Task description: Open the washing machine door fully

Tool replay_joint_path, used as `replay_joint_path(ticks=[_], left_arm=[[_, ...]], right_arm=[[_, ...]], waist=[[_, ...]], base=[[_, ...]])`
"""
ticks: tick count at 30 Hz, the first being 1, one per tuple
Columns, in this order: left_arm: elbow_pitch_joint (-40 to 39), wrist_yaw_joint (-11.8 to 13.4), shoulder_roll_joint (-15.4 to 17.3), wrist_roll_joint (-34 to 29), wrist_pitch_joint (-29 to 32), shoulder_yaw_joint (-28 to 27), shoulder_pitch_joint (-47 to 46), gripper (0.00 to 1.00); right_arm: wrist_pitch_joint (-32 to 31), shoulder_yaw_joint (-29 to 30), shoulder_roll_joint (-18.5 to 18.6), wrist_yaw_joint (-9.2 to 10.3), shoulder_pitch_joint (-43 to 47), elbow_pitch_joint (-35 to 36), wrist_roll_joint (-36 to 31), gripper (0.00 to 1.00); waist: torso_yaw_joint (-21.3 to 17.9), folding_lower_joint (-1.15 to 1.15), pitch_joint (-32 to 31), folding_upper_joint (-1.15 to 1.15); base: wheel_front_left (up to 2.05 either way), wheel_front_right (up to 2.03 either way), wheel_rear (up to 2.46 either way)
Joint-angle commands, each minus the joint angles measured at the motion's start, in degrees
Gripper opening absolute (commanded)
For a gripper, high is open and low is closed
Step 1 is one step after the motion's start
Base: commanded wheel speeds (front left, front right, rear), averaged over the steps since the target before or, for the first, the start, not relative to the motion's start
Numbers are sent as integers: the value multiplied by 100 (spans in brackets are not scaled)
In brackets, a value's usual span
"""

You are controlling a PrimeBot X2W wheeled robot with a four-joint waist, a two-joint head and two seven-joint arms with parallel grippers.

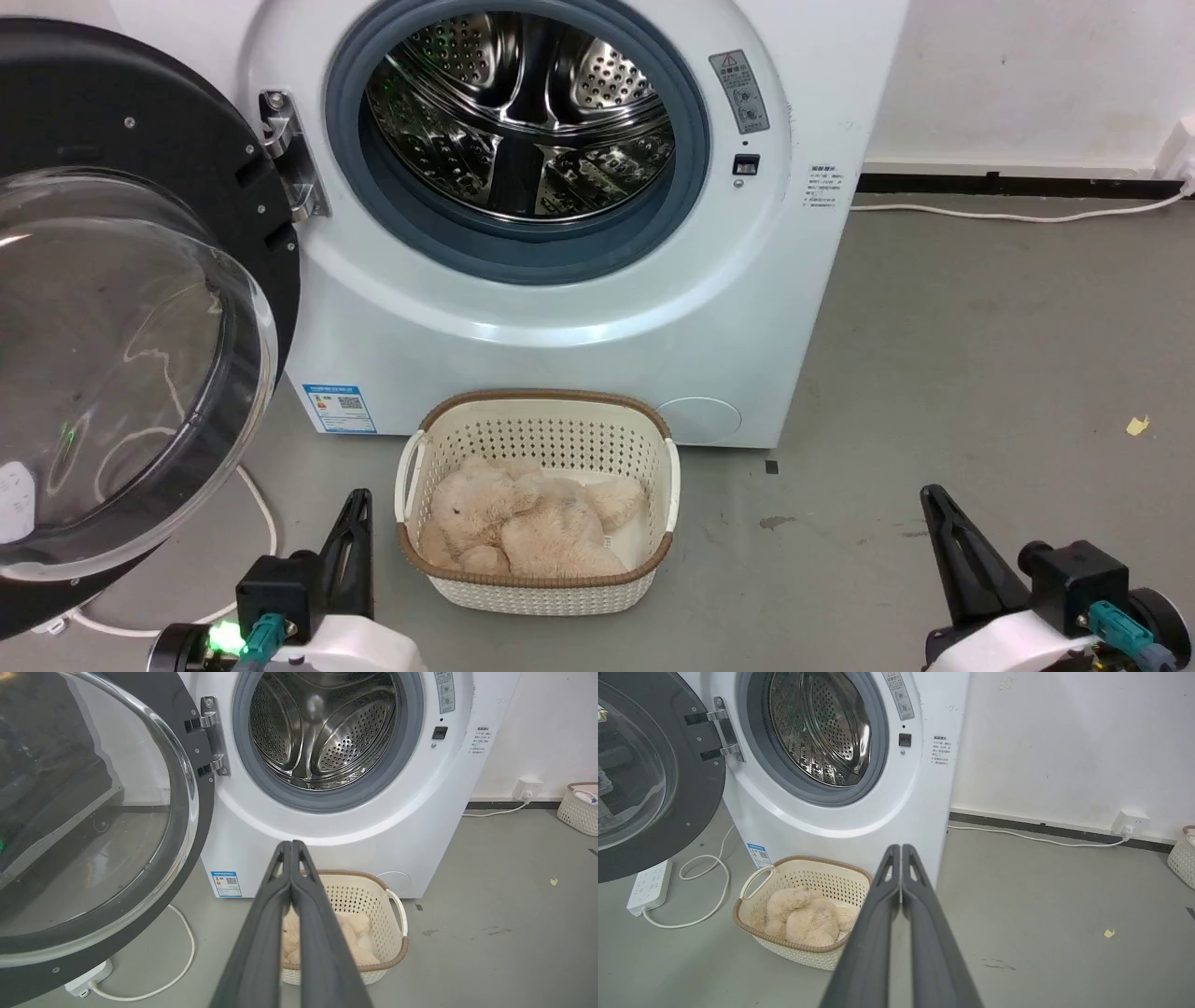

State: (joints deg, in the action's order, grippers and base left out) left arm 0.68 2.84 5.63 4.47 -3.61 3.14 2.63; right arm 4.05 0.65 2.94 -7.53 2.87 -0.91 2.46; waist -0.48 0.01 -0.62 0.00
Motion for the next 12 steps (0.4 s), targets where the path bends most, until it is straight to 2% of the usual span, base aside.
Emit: replay_joint_path(ticks=[1, 12], left_arm=[[-27, -25, -38, -48, 10, -18, -85, 0], [-39, -103, -110, -169, 116, -108, -139, 0]], right_arm=[[-22, -13, -4, 3, -96, 37, -53, 0], [-138, -29, -5, 3, -154, 53, -111, 0]], waist=[[1, 0, 1, 0], [15, 0, 19, 0]], base=[[0, 0, 0], [0, 0, 0]])
